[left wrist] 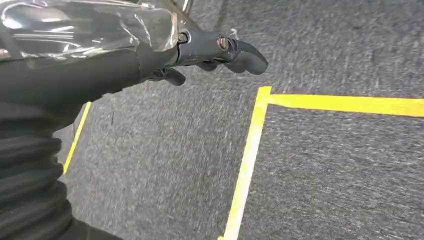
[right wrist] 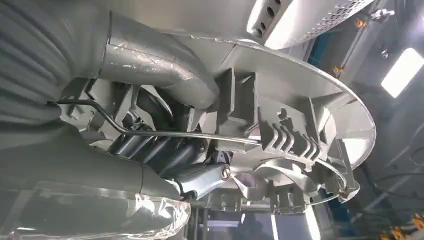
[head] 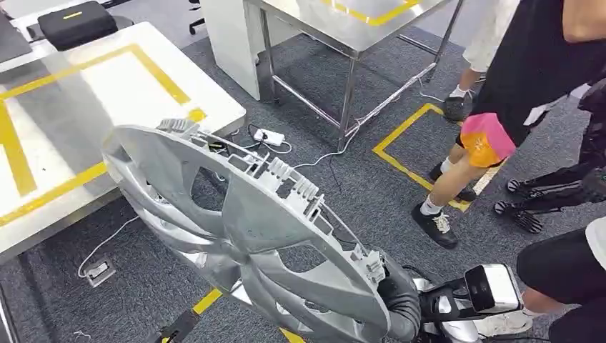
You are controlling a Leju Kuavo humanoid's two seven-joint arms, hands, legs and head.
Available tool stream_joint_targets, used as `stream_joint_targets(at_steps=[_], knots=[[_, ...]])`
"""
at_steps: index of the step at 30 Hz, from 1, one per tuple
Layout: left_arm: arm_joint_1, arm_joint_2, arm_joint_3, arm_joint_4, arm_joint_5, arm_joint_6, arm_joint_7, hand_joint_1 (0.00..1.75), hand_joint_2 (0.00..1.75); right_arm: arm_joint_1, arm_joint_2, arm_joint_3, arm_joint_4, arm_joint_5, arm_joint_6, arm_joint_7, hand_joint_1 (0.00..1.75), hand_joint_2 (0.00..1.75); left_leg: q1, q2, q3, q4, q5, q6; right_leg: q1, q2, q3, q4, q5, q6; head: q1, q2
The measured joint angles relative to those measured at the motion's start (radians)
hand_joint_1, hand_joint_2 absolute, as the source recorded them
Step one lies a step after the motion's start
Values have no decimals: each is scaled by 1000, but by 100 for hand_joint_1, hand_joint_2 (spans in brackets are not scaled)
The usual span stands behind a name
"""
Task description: Take the parts from the cabinet and place them on the table.
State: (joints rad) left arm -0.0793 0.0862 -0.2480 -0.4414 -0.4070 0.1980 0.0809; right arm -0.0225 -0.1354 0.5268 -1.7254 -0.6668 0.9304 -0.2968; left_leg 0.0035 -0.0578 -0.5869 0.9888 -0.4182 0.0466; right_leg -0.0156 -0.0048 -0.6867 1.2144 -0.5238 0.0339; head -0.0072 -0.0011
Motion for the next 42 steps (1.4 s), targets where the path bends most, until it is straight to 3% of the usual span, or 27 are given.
stream_joint_targets(at_steps=[1, 2, 3, 4, 6, 7, 9, 11, 13, 14, 16, 17, 18, 19, 22, 23, 24, 26, 28, 30, 32, 33, 37, 38, 39, 40, 42], knots=[[0, -2, 0, 0, 0, 0, 0, 0, 175, -1, -1, 0, 0, -2, 0, 0, 175, 175, 0, -10, 2, 2, -2, -3, -4, 5, 46, -97, 41, 10, 0, 0], [0, -3, 0, 0, 1, 0, -2, 0, 175, -2, -1, 0, 0, -3, 0, 0, 175, 175, 1, -19, 0, 7, -6, -9, -10, 29, 89, -186, 73, 17, 0, 0], [0, -3, 0, 0, 2, 0, -3, 0, 175, -3, -2, 0, 0, -5, 0, 0, 175, 175, -6, -26, -6, 14, -10, -16, -4, 40, 94, -194, 73, 5, 0, 0], [2, -3, 0, 0, 2, 0, -3, 0, 175, -3, -2, 1, 0, -6, 0, 0, 175, 175, -5, -29, -10, 16, -11, -19, -5, 30, 95, -198, 77, -6, -2, 0], [6, -3, 0, 0, 4, 0, -4, 0, 175, -3, -2, 1, 0, -6, 0, 1, 175, 175, 0, -33, -12, 13, -10, -25, 2, 25, 95, -198, 76, -17, -1, 0], [8, -2, 0, 0, 6, 0, -4, 0, 175, -4, -2, 1, 0, -6, 0, 1, 175, 175, 1, -36, -13, 17, -14, -29, -7, 20, 98, -202, 79, -23, -1, 0], [10, -2, 0, 0, 8, 2, -4, 0, 175, -4, 0, 1, 0, -8, 0, 1, 175, 175, 0, 29, -33, 75, -52, -41, -9, 10, 104, -204, 76, -38, -8, 0], [10, -1, 0, 0, 10, 2, -7, 0, 175, -4, 0, 1, 0, -8, 0, 2, 175, 175, 4, 48, -116, 243, -132, -48, -5, -3, 107, -204, 71, -44, -8, 0], [12, -4, 0, 1, 11, 2, -8, 0, 175, -3, 0, 2, 0, -8, 0, 4, 175, 175, 9, 52, -177, 348, -153, -51, -2, -18, 108, -203, 68, -47, -8, 0], [12, -4, 0, 1, 12, 2, -10, 0, 175, -3, 0, 2, 0, -8, 0, 5, 175, 175, 9, 53, -174, 332, -134, -51, -1, -24, 110, -203, 67, -48, -8, 0], [12, -3, 0, 1, 15, 2, -11, 0, 175, -4, 0, 2, 0, -9, 0, 6, 175, 175, 9, 64, -98, 174, -42, -44, -1, -37, 119, -203, 60, -45, -8, 0], [12, -3, 0, 1, 15, 2, -12, 0, 175, -6, 1, 2, 0, -10, -1, 7, 175, 175, 6, 87, -50, 83, -2, -36, 0, -42, 124, -204, 57, -42, -8, 0], [11, -3, 0, 1, 18, 2, -13, 0, 175, -7, 1, 2, 0, -11, -3, 9, 175, 175, -3, 122, -22, 31, -7, -29, 3, -47, 127, -204, 54, -39, -7, 0], [9, -3, 0, 1, 18, 3, -14, 0, 175, -9, 1, 3, 0, -12, -3, 10, 175, 175, -9, 114, -24, 26, -7, -26, 12, -52, 124, -202, 52, -35, -6, 0], [10, -3, 0, 2, 21, 3, -17, 0, 175, -10, 1, 4, 0, -18, -6, 15, 175, 175, -15, 88, -27, 20, -7, -13, 8, -75, 131, -210, 48, -19, -8, 0], [11, -3, 0, 2, 21, 3, -17, 0, 175, -10, 0, 5, 0, -20, -6, 16, 175, 175, 1, 80, -12, 4, 4, -7, 7, -69, 123, -201, 40, -15, -7, 0], [10, -7, 0, 2, 22, 5, -18, 0, 175, -11, 0, 6, 0, -21, -6, 17, 175, 175, -1, 73, -8, -2, 5, -4, 7, -38, 115, -173, 29, -14, -4, 0], [7, -8, 0, 2, 25, 5, -19, 0, 175, -12, -3, 7, 0, -25, -6, 18, 175, 175, 0, 57, -8, -2, 5, 2, 5, -7, 37, -25, -32, -25, 0, 0], [8, -11, 0, 3, 28, 4, -19, 0, 175, -10, -7, 10, 1, -25, -8, 23, 175, 175, -1, 37, -8, -1, 4, 3, 3, -1, -42, 113, -67, -20, 0, 0], [8, -14, 0, 3, 30, 2, -21, 0, 175, -10, -11, 11, 4, -25, -11, 26, 175, 175, 0, 18, -6, 0, 3, 2, -2, -1, -27, 56, -26, -1, 0, 0], [8, -19, 0, 3, 32, 1, -22, 0, 175, -11, -13, 12, 4, -26, -13, 29, 175, 175, 1, -2, -3, 4, -1, -5, -9, 8, 56, -129, 54, 19, 0, 0], [8, -21, 0, 3, 32, 1, -23, 0, 175, -14, -13, 13, 4, -27, -14, 32, 175, 175, 0, -9, -7, 9, -5, -11, -14, 32, 84, -202, 75, 16, 1, 0], [11, -21, 0, 7, 40, 0, -24, 0, 175, -17, -13, 16, 4, -26, -16, 43, 175, 175, 2, -20, -13, 13, -10, -32, 1, 19, 92, -202, 82, -15, -1, 0], [11, -21, 0, 9, 42, 1, -26, 0, 175, -19, -12, 16, 4, -27, -17, 44, 175, 175, 4, -16, -14, 19, -16, -38, -14, 15, 97, -209, 86, -21, -1, 0], [11, -24, 0, 11, 43, 2, -28, 0, 175, -21, -10, 16, 4, -26, -17, 47, 175, 175, 3, 16, -21, 44, -34, -44, -12, 13, 100, -210, 84, -25, -3, 0], [9, -24, 0, 12, 45, 2, -29, 0, 175, -21, -10, 16, 4, -27, -17, 47, 175, 175, 5, 37, -48, 103, -69, -49, -11, 7, 104, -210, 80, -32, -7, 0], [9, -25, 1, 15, 51, 4, -31, 0, 175, -21, -6, 17, 4, -27, -16, 48, 175, 175, 9, 50, -123, 258, -138, -57, -7, -2, 107, -209, 77, -40, -7, 0]])
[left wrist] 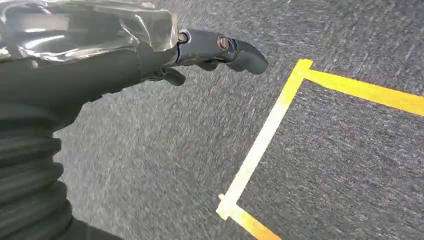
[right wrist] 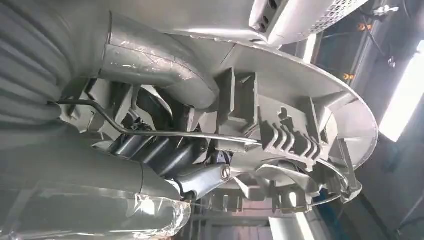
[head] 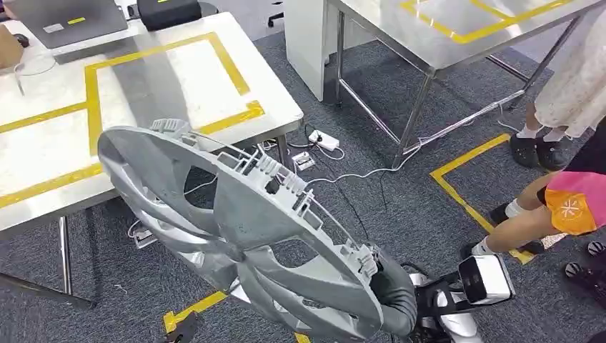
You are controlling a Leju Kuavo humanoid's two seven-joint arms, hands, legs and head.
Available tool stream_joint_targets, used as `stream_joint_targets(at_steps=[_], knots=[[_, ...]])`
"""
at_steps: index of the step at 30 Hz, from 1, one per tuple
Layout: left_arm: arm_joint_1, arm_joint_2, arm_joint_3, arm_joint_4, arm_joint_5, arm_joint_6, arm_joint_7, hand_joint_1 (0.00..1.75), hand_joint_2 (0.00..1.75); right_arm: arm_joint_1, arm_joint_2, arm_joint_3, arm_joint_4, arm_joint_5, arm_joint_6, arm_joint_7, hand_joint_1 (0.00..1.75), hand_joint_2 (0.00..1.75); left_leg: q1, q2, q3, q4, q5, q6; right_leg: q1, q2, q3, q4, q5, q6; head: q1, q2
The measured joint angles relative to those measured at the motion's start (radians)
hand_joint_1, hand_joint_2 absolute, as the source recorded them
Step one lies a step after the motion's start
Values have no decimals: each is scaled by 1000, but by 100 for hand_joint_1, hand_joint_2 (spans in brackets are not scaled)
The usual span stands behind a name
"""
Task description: Take the parts from the cabinet and place them on the table.
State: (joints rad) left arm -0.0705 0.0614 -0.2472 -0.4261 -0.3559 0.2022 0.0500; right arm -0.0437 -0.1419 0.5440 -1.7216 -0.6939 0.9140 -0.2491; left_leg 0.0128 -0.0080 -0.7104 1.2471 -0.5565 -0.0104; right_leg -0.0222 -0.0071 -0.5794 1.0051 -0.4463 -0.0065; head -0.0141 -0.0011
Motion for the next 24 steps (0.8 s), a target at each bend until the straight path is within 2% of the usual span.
stream_joint_targets(at_steps=[1, 2, 3, 4, 5, 6, 7, 8, 10, 11, 12, 13, 14, 15, 16, 17, 18, 19, 20, 21, 22, 23, 24], knots=[[0, -2, 0, 2, 2, 0, -1, 0, 175, 0, 0, 0, 1, 0, 0, 3, 175, 175, 1, 2, -39, 71, -21, -3, 1, -7, 0, 0, -2, -2, 0, 0], [0, -3, 0, 6, 3, 0, -3, 0, 175, 0, 0, 2, 3, 0, 0, 7, 175, 175, 2, 3, -55, 92, -16, -4, 2, -13, 1, 0, -2, -3, 0, 0], [0, -3, 0, 9, 6, 0, -4, 0, 175, 0, 0, 4, 5, 0, 0, 8, 175, 175, 3, 3, -44, 61, 12, -3, 2, -17, 3, 1, -5, -2, 0, 0], [0, -3, 0, 12, 7, 0, -5, 0, 175, 0, 0, 5, 6, 0, 0, 9, 175, 175, 3, 7, -11, -8, 54, -2, 2, -22, 7, 0, -6, -1, 0, 0], [0, -3, 0, 13, 8, 1, -6, 0, 175, 0, 1, 6, 7, 0, 0, 10, 175, 175, 3, 14, 39, -107, 103, 3, 2, -29, 12, 0, -10, 1, 0, 0], [0, -3, 0, 14, 8, 1, -7, 0, 175, -2, 2, 8, 7, -1, 0, 12, 175, 175, 0, 40, 87, -197, 140, 11, 3, -33, 17, 0, -13, 3, 0, 0], [-3, -2, 0, 15, 8, 1, -9, 0, 175, -4, 2, 9, 8, -2, 0, 15, 175, 175, -13, 78, 103, -235, 129, 18, 9, -37, 19, 1, -16, 10, 0, 0], [-5, -4, 0, 17, 9, 2, -11, 0, 175, -7, 2, 10, 8, -4, 0, 16, 175, 175, -16, 61, 101, -235, 132, 26, 14, -42, 16, 1, -18, 12, 1, 0], [-6, -2, 0, 22, 10, 3, -12, 0, 175, -8, 6, 14, 8, -6, 0, 19, 175, 175, -20, 44, 95, -235, 130, 35, 10, -59, 20, -4, -19, 22, 0, 0], [-6, -1, 0, 24, 11, 3, -13, 0, 175, -10, 10, 15, 8, -6, 0, 19, 175, 175, -21, 33, 99, -246, 135, 43, 14, -69, 25, -8, -20, 29, 0, 0], [-4, -3, 0, 25, 11, 4, -13, 0, 175, -13, 12, 17, 9, -7, 0, 19, 175, 175, -6, 24, 113, -260, 146, 52, 9, -56, 17, 2, -28, 32, 1, 0], [-8, -5, 0, 26, 12, 6, -14, 0, 175, -16, 13, 19, 10, -8, 0, 19, 175, 175, -7, 15, 115, -265, 149, 57, 9, -26, 5, 34, -45, 30, 3, 0], [-11, -5, 0, 28, 13, 8, -15, 0, 175, -18, 12, 20, 10, -9, 1, 19, 175, 175, -7, 4, 114, -265, 150, 59, 8, -10, -30, 107, -78, 23, 6, 0], [-12, -7, 0, 30, 13, 9, -15, 0, 175, -18, 12, 21, 12, -10, 1, 19, 175, 175, -7, -9, 114, -264, 150, 60, 6, -3, -75, 199, -114, 20, 6, 0], [-12, -8, 0, 32, 14, 10, -15, 0, 175, -17, 12, 24, 16, -10, 1, 19, 175, 175, -8, -22, 114, -264, 150, 60, 6, 0, -118, 280, -136, 21, 6, 0], [-11, -8, 0, 35, 14, 10, -15, 0, 175, -17, 11, 25, 19, -10, 1, 20, 175, 175, -8, -34, 114, -263, 149, 60, 6, 1, -143, 321, -141, 27, 6, 0], [-11, -9, 0, 39, 16, 10, -15, 0, 175, -17, 11, 26, 23, -9, 1, 21, 175, 175, -8, -47, 114, -263, 149, 60, 4, 1, -145, 311, -129, 35, 6, 0], [-10, -10, 0, 41, 16, 10, -15, 0, 175, -17, 10, 27, 25, -10, 2, 21, 175, 175, -7, -63, 116, -262, 149, 59, 2, 3, -120, 248, -96, 47, 6, 0], [-10, -11, 0, 42, 17, 10, -15, 0, 175, -18, 10, 28, 25, -10, 2, 21, 175, 175, -7, -78, 116, -261, 148, 57, -1, 8, -79, 153, -54, 57, 6, 0], [-10, -13, 0, 43, 19, 10, -16, 0, 175, -20, 10, 29, 26, -10, 3, 21, 175, 175, -6, -90, 116, -258, 146, 54, -5, 29, -36, 58, -17, 63, 6, 0], [-11, -14, 0, 47, 20, 10, -18, 0, 175, -24, 10, 32, 28, -10, 5, 21, 175, 175, -7, -100, 108, -251, 143, 48, -11, 78, -14, 2, -2, 60, 7, 0], [-11, -14, 0, 48, 21, 10, -18, 0, 175, -26, 11, 34, 31, -10, 7, 21, 175, 175, -12, -111, 103, -245, 140, 41, -5, 70, -10, 1, 3, 45, 6, 0], [-9, -14, 1, 50, 21, 11, -18, 0, 175, -26, 11, 35, 33, -10, 9, 21, 175, 175, -9, -116, 99, -246, 141, 36, -1, 61, -11, 4, 2, 41, 5, 0]])
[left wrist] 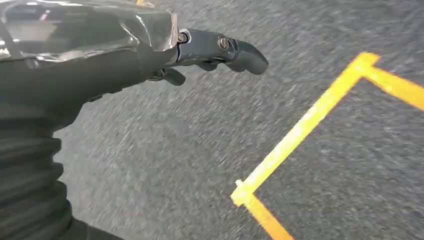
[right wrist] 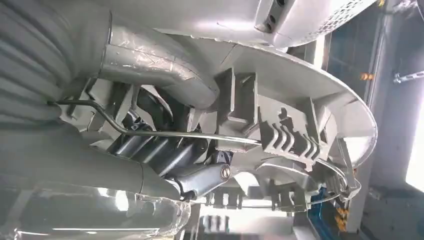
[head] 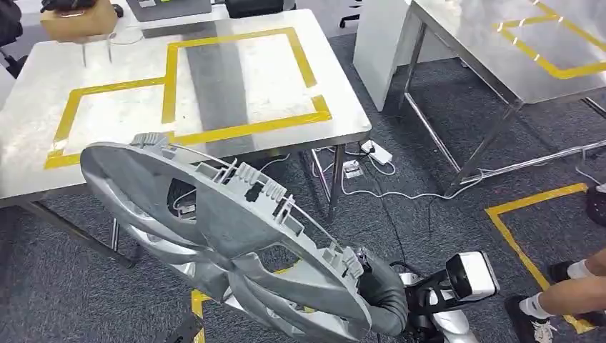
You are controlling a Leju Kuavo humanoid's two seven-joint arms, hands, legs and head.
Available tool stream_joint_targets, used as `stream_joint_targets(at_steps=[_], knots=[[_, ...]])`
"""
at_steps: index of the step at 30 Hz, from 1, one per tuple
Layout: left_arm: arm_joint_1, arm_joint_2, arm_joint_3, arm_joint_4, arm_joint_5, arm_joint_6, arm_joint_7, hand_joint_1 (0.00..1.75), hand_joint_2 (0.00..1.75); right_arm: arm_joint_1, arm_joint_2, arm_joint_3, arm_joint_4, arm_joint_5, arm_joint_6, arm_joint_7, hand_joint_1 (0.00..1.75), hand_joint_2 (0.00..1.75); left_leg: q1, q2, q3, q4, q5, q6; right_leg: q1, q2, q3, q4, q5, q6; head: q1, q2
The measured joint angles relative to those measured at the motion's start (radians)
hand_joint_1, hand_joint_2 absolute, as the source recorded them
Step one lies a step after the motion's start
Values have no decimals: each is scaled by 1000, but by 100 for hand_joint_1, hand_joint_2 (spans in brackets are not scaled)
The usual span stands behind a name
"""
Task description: Take the parts from the cabinet and place them on the table.
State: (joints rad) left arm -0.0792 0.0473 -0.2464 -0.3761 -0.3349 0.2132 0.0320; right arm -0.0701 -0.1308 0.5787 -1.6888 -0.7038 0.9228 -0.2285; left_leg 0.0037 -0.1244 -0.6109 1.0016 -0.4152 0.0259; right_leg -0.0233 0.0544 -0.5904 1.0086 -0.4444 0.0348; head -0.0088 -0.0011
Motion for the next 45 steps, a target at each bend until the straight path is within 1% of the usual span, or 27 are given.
stream_joint_targets(at_steps=[2, 3, 4, 5, 7, 9, 10, 12, 13, 14, 18, 20, 21, 23, 24, 25, 27, 28, 29, 33, 34, 36, 38, 39, 41, 43, 45], knots=[[6, 2, 1, 8, 0, 2, -1, 0, 175, -3, 3, 3, 2, 0, 1, 1, 175, 175, 6, -17, -3, -3, 1, -13, 4, -16, 4, -2, 2, -14, 0, 0], [9, 5, 1, 11, 0, 2, -2, 0, 175, -6, 7, 4, 2, -1, 2, 1, 175, 175, 8, 8, -4, 6, -6, -18, -7, -26, 9, -9, 5, -20, 1, 0], [10, 2, 1, 11, 0, 3, -4, 0, 175, -7, 10, 4, 3, -2, 2, 1, 175, 175, 1, 64, -14, 33, -24, -24, -6, -34, 12, -9, 2, -28, -4, 0], [8, 3, 1, 12, 0, 5, -5, 0, 175, -7, 12, 4, 3, -4, 2, -1, 175, 175, 4, 95, -43, 91, -57, -29, -4, -45, 15, -9, -2, -36, -7, 0], [7, 3, 1, 13, 0, 5, -5, 0, 175, -7, 13, 5, 7, -5, 3, -2, 175, 175, 10, 115, -127, 259, -130, -37, 2, -70, 19, -9, -7, -42, -6, 0], [8, 2, 1, 16, 0, 5, -5, 0, 175, -3, 13, 7, 12, -5, 3, -1, 175, 175, 15, 120, -166, 323, -132, -41, 3, -92, 21, -8, -9, -44, -6, 0], [8, 3, 1, 18, 0, 5, -6, 0, 175, -3, 13, 8, 12, -5, 3, -2, 175, 175, 16, 123, -146, 277, -98, -41, 3, -103, 22, -8, -13, -43, -7, 0], [8, 5, 1, 18, 0, 6, -6, 0, 175, -4, 13, 8, 13, -5, 3, -2, 175, 175, 16, 150, -49, 97, -12, -35, 3, -122, 31, -8, -19, -38, -7, 0], [7, 5, 1, 18, 0, 7, -5, 0, 175, -4, 13, 8, 13, -6, 3, -2, 175, 175, 11, 197, -2, 14, 6, -27, 6, -130, 38, -9, -23, -33, -7, 0], [3, 7, 1, 19, 0, 8, -6, 0, 175, -5, 13, 8, 13, -5, 3, -2, 175, 175, 0, 205, 0, 8, -3, -19, 19, -140, 38, -7, -27, -26, -6, 0], [1, 11, 1, 20, -2, 11, -6, 0, 175, -6, 13, 11, 13, -5, 5, -4, 175, 175, -5, 155, -2, -6, 2, 6, 17, -179, 53, -19, -34, -6, -6, 0], [1, 8, 1, 20, -2, 11, -6, 0, 175, -7, 13, 13, 13, -6, 6, -5, 175, 175, 7, 134, 11, -18, 11, 17, 8, -92, 15, 57, -73, -10, -2, 0], [-3, 8, 1, 20, -2, 11, -6, 0, 175, -6, 11, 13, 13, -6, 8, -6, 175, 175, 7, 121, 11, -18, 11, 20, 7, -71, -26, 139, -107, -15, 3, 0], [-2, 8, 1, 20, -1, 11, -6, 0, 175, -3, 8, 15, 15, -5, 8, -7, 175, 175, 6, 93, 10, -17, 10, 21, 6, -59, -109, 296, -157, -15, 3, 0], [-2, 8, 1, 21, 0, 10, -7, 0, 175, 0, 6, 15, 18, -5, 8, -6, 175, 175, 6, 81, 11, -17, 10, 21, 5, -58, -127, 317, -153, -8, 3, 0], [0, 7, 2, 21, 3, 8, -10, 0, 175, 1, 4, 15, 18, -5, 8, -6, 175, 175, 7, 72, 13, -16, 9, 20, 4, -58, -117, 281, -129, 4, 4, 0], [2, 6, 3, 21, 10, 3, -17, 0, 175, -3, 3, 15, 18, -7, 7, -8, 175, 175, 8, 51, 17, -13, 4, 15, -3, -58, -41, 99, -41, 27, 4, 0], [3, 6, 3, 21, 12, 3, -19, 0, 175, -5, 3, 16, 18, -9, 7, -8, 175, 175, 8, 45, 16, -9, 0, 9, -6, -52, -6, 14, -7, 31, 4, 0], [3, 6, 5, 21, 13, 2, -22, 0, 175, -7, 4, 17, 19, -11, 4, -8, 175, 175, 0, 40, 9, 2, -6, 1, -3, -45, 3, -1, -2, 19, 3, 0], [14, 9, 14, 21, 20, 2, -27, 0, 175, -11, 6, 20, 18, -16, 0, -8, 175, 175, 8, 40, 7, 1, -11, -17, -1, -46, 1, -5, 3, -13, 3, 0], [15, 8, 14, 21, 21, 2, -28, 0, 175, -14, 8, 20, 18, -17, -2, -8, 175, 175, 10, 67, -1, 15, -22, -22, -7, -47, 5, -7, 5, -18, 2, 0], [13, 10, 19, 21, 21, 5, -31, 0, 175, -15, 11, 21, 18, -22, -8, -8, 175, 175, 10, 110, -50, 129, -86, -33, -4, -53, 11, -7, 0, -33, -3, 0], [15, 10, 19, 21, 21, 5, -32, 0, 175, -15, 13, 21, 18, -23, -10, -8, 175, 175, 13, 118, -135, 299, -150, -40, -1, -59, 13, -7, -3, -37, -3, 0], [16, 10, 19, 21, 22, 5, -32, 0, 175, -15, 12, 21, 18, -23, -10, -8, 175, 175, 15, 118, -155, 333, -150, -41, 0, -60, 13, -7, -4, -38, -4, 0], [16, 11, 24, 21, 22, 5, -34, 0, 175, -15, 13, 22, 18, -23, -10, -8, 175, 175, 16, 120, -124, 260, -96, -39, 0, -62, 17, -7, -6, -38, -4, 0], [16, 12, 29, 21, 22, 5, -38, 0, 175, -17, 14, 23, 18, -23, -10, -8, 175, 175, 16, 127, -24, 69, -9, -26, 1, -62, 25, -7, -11, -33, -4, 0], [15, 14, 29, 20, 22, 7, -42, 0, 175, -17, 13, 21, 17, -23, -10, -8, 175, 175, 6, 136, 5, 10, -23, -13, 14, -61, 22, -6, -17, -24, -3, 0]])
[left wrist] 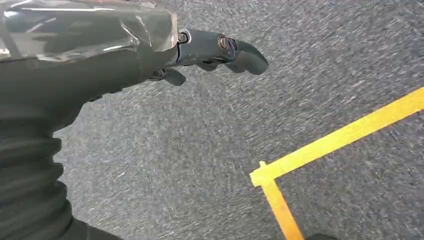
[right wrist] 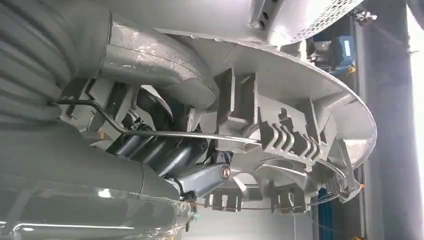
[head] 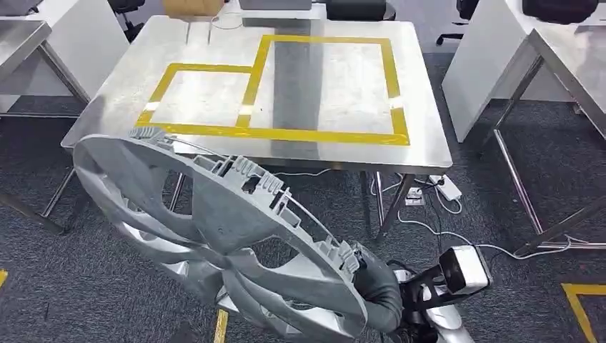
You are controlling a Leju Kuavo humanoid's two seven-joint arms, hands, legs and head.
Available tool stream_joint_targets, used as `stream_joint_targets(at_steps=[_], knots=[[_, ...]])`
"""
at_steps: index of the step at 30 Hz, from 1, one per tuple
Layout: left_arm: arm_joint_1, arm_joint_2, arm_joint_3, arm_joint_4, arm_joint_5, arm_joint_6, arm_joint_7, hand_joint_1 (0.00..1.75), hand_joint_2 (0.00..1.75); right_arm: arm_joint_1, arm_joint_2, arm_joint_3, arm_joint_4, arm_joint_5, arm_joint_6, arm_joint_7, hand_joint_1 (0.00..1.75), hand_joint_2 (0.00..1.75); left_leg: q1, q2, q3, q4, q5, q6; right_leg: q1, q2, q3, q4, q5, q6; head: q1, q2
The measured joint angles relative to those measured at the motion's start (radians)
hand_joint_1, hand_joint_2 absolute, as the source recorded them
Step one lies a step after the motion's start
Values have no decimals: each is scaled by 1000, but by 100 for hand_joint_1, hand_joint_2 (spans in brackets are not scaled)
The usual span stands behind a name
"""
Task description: Take the parts from the cabinet and place them on the table.
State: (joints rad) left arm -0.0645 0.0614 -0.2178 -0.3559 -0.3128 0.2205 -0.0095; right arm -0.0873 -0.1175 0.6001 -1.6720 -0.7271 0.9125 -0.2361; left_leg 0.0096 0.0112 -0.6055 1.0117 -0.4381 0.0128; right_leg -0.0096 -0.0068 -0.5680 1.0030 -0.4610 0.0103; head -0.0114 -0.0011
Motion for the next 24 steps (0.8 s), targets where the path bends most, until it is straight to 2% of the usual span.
stream_joint_targets(at_steps=[1, 3, 4, 5, 6, 7, 8, 9, 10, 11, 13, 14, 15, 16, 18, 19, 20, 21, 23, 24], knots=[[1, 0, 0, 0, 0, 0, 0, 0, 175, 0, 1, 0, 0, 0, 0, 0, 175, 175, -3, -1, -4, 1, -2, 4, -2, -2, -1, -1, -1, 4, 0, 0], [4, 1, 1, 0, 0, 1, -1, 0, 175, 1, 1, -1, -1, 0, -2, 0, 175, 175, -7, -6, 2, -7, -5, 18, -4, -7, 6, -9, -5, 18, 0, 0], [6, 0, 1, -2, 0, 1, -1, 0, 175, 3, 1, -4, -4, 0, -2, 0, 175, 175, 8, -11, 26, -27, 6, 27, -7, -8, 2, -1, -9, 22, -1, 0], [5, -1, 1, -3, 0, 3, -2, 0, 175, 2, 0, -7, -5, 0, -2, 1, 175, 175, 5, -12, 37, -34, 5, 34, -5, -4, -9, 35, -25, 18, 5, 0], [4, -2, 1, -3, 0, 3, -2, 0, 175, 2, 0, -9, -5, -1, -2, 0, 175, 175, 3, -13, 40, -33, 4, 37, -6, -2, -44, 103, -51, 13, 5, 0], [4, -3, 1, -3, -1, 3, -2, 0, 175, 2, 0, -12, -5, -1, -2, 0, 175, 175, 3, -16, 42, -33, 0, 41, -8, 0, -92, 186, -79, 11, 6, 0], [5, -4, 1, -3, -2, 3, -2, 0, 175, 5, 0, -13, -5, 0, -2, 0, 175, 175, 2, -20, 44, -33, -5, 42, -8, 1, -142, 266, -102, 10, 5, 0], [6, -4, 1, -3, -2, 3, -2, 0, 175, 9, -1, -15, -5, 3, -2, 3, 175, 175, 1, -24, 48, -32, -10, 42, -9, 2, -183, 321, -108, 15, 6, 0], [7, -4, 1, -3, -2, 3, -2, 0, 175, 13, -3, -15, -5, 4, -2, 3, 175, 175, 1, -29, 55, -32, -16, 40, -9, 2, -191, 313, -91, 25, 6, 0], [7, -5, 1, -3, -2, 3, -2, 0, 175, 15, -4, -16, -5, 5, -2, 4, 175, 175, 2, -33, 66, -32, -24, 37, -11, 2, -172, 257, -52, 37, 6, 0], [8, -10, 1, -3, -3, 4, -2, 0, 175, 15, -4, -16, -7, 5, -2, 4, 175, 175, 2, -39, 93, -31, -43, 30, -15, 2, -94, 73, 42, 56, 6, 0], [8, -10, 1, -4, -3, 4, -2, 0, 175, 14, -5, -16, -7, 5, -2, 4, 175, 175, -1, -41, 90, -30, -55, 23, -15, 1, -66, -3, 69, 53, 8, 0], [6, -10, 1, -5, -3, 5, -2, 0, 175, 15, -5, -16, -8, 5, -2, 3, 175, 175, -8, -43, 95, -25, -71, 16, -11, 3, -51, -7, 57, 33, 6, 0], [6, -10, 1, -5, -3, 7, -2, 0, 175, 15, -5, -16, -10, 5, -2, 4, 175, 175, -6, -42, 97, -26, -75, 11, -9, 3, -53, -3, 52, 22, 5, 0], [6, -10, 1, -6, -5, 7, -2, 0, 175, 16, -5, -18, -10, 7, -3, 5, 175, 175, 0, -41, 105, -31, -85, -3, -2, 5, -52, -1, 40, 5, 5, 0], [6, -9, 1, -12, -7, 7, -2, 0, 175, 17, -3, -19, -13, 7, -3, 5, 175, 175, 4, -39, 111, -29, -95, -9, -16, 9, -37, -7, 35, -2, 5, 0], [5, -10, 0, -16, -11, 8, -2, 0, 175, 17, -3, -21, -16, 10, -3, 6, 175, 175, 4, -27, 105, 5, -101, -13, -15, 9, -25, -8, 27, -11, 3, 0], [2, -9, 0, -16, -12, 8, -2, 0, 175, 16, -1, -22, -17, 10, -3, 5, 175, 175, 6, -21, 66, 76, -125, -20, -14, 7, -14, -8, 17, -23, 0, 0], [2, -8, 0, -16, -13, 8, 0, 0, 175, 17, 0, -23, -17, 9, -3, 4, 175, 175, 7, -17, -51, 254, -181, -31, -13, 8, 6, -7, -5, -24, 1, 0], [3, -8, 0, -16, -15, 7, 1, 0, 175, 21, 0, -23, -17, 11, -3, 5, 175, 175, 8, -17, -101, 313, -183, -33, -12, 9, 18, -7, -15, -24, 0, 0]])
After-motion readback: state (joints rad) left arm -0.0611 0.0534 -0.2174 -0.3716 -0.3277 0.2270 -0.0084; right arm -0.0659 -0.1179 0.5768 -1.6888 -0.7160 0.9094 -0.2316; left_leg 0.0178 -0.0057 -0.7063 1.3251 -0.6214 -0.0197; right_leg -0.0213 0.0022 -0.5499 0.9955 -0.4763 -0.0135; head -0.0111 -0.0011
